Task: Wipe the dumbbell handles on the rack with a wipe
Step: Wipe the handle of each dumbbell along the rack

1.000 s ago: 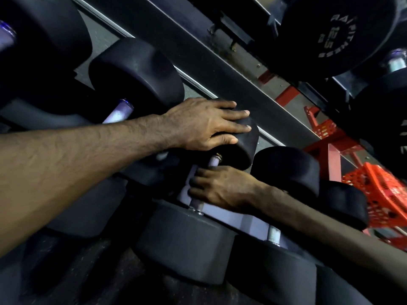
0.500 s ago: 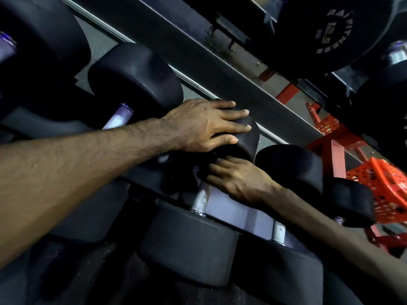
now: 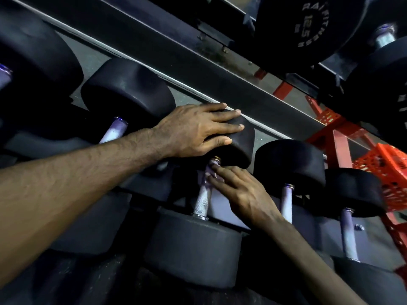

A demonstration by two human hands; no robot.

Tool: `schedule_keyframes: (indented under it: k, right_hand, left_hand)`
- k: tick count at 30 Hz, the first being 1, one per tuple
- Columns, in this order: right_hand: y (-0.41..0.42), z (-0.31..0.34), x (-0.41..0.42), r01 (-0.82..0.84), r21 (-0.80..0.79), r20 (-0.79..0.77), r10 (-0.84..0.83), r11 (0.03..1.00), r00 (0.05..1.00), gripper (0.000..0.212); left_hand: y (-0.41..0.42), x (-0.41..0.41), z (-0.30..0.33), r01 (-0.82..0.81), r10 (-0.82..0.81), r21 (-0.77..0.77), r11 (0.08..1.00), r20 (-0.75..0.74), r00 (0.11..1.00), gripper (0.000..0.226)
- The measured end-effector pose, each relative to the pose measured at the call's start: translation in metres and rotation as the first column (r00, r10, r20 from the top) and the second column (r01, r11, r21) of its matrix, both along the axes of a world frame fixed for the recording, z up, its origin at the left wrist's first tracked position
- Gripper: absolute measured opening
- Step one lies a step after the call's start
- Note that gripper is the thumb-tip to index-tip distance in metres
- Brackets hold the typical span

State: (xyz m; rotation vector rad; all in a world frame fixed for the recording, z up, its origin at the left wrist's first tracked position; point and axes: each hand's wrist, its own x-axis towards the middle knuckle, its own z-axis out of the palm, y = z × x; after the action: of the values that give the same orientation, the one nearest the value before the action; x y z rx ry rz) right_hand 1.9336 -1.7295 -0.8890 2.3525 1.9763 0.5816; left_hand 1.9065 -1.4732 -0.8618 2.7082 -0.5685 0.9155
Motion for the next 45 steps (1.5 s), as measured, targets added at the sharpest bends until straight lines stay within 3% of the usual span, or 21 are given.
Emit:
schedule_keyframes:
  k: [2,4,5,6,7,9,10,12,15,17,21,26,30,35,38,40,43,45]
  right_hand:
    - [-0.005,-0.012,-0.009,0.129,0.139,-0.220,-0.096,0.982,0.971,0.050]
    - [-0.007,-0.022,-0.024,0.274,0.245,-0.527,-0.109,0.930,0.843,0.052]
    - [-0.008,-0.024,-0.031,0.381,0.277,-0.684,-0.097,0.882,0.723,0.048]
    - [-0.007,-0.024,-0.033,0.498,0.258,-0.836,-0.066,0.828,0.544,0.044]
    - [-0.004,-0.020,-0.033,0.598,0.193,-0.951,-0.002,0.778,0.309,0.040]
    - [0.007,-0.013,-0.027,0.707,0.037,-0.983,0.154,0.706,-0.102,0.031]
    - [0.012,-0.010,-0.024,0.746,-0.016,-0.947,0.229,0.666,-0.225,0.029]
    - [0.019,-0.010,-0.021,0.767,-0.123,-0.870,0.302,0.630,-0.389,0.034]
    - [0.017,-0.018,-0.027,0.654,-0.292,-0.794,0.205,0.698,-0.573,0.046]
    - [0.017,-0.021,-0.025,0.635,-0.325,-0.779,0.183,0.701,-0.600,0.049]
    - [0.029,-0.022,-0.008,0.733,-0.240,-0.784,0.319,0.636,-0.533,0.051]
    - [0.018,-0.027,-0.017,0.530,-0.370,-0.738,0.105,0.763,-0.666,0.053]
    - [0.033,-0.020,-0.001,0.654,-0.251,-0.734,0.301,0.714,-0.609,0.061]
    - [0.022,-0.026,-0.016,0.452,-0.380,-0.729,0.039,0.807,-0.683,0.052]
    - [0.038,-0.023,-0.006,0.601,-0.269,-0.711,0.265,0.752,-0.651,0.052]
    - [0.043,-0.025,-0.004,0.647,-0.249,-0.704,0.324,0.720,-0.632,0.050]
    - [0.033,-0.030,-0.017,0.469,-0.358,-0.697,0.103,0.807,-0.710,0.047]
    - [0.033,-0.032,-0.018,0.433,-0.371,-0.688,0.069,0.821,-0.722,0.048]
  left_hand:
    - [0.001,0.000,0.000,-0.003,0.003,0.009,1.000,-0.002,1.000,0.055]
    - [0.000,-0.001,-0.001,-0.006,0.006,0.003,1.000,0.004,1.000,0.053]
    - [-0.002,-0.001,-0.002,-0.004,0.004,0.000,1.000,0.009,1.000,0.052]
    - [-0.003,-0.001,-0.002,-0.003,0.004,-0.006,1.000,0.012,1.000,0.051]
    - [-0.004,0.000,-0.002,-0.001,0.002,-0.006,1.000,0.014,1.000,0.051]
    - [-0.003,-0.001,-0.002,-0.002,0.002,-0.011,1.000,0.026,1.000,0.051]
    - [-0.003,-0.001,-0.002,0.001,-0.001,-0.008,1.000,0.033,0.999,0.050]
    - [-0.002,-0.001,-0.002,-0.003,0.003,-0.010,1.000,0.028,1.000,0.050]
    - [-0.001,0.001,-0.005,0.001,-0.001,-0.015,1.000,-0.001,1.000,0.051]
    - [-0.001,0.001,-0.005,-0.003,0.003,-0.016,1.000,-0.016,1.000,0.051]
    - [-0.002,0.000,-0.004,-0.012,0.011,-0.020,1.000,-0.014,1.000,0.050]
    - [-0.002,-0.004,-0.001,-0.016,0.015,-0.034,0.999,-0.032,0.999,0.051]
    - [-0.003,-0.004,-0.002,-0.019,0.017,-0.034,0.999,-0.041,0.999,0.051]
    - [-0.006,-0.006,-0.002,-0.032,0.028,-0.056,0.998,-0.061,0.998,0.050]
    - [-0.007,-0.007,-0.003,-0.043,0.040,-0.065,0.997,-0.053,0.998,0.050]
    - [-0.007,-0.007,-0.004,-0.037,0.033,-0.066,0.997,-0.055,0.998,0.050]
    - [-0.006,-0.005,-0.004,-0.033,0.029,-0.061,0.998,-0.070,0.997,0.050]
    - [-0.006,-0.005,-0.005,-0.041,0.037,-0.055,0.998,-0.066,0.997,0.050]
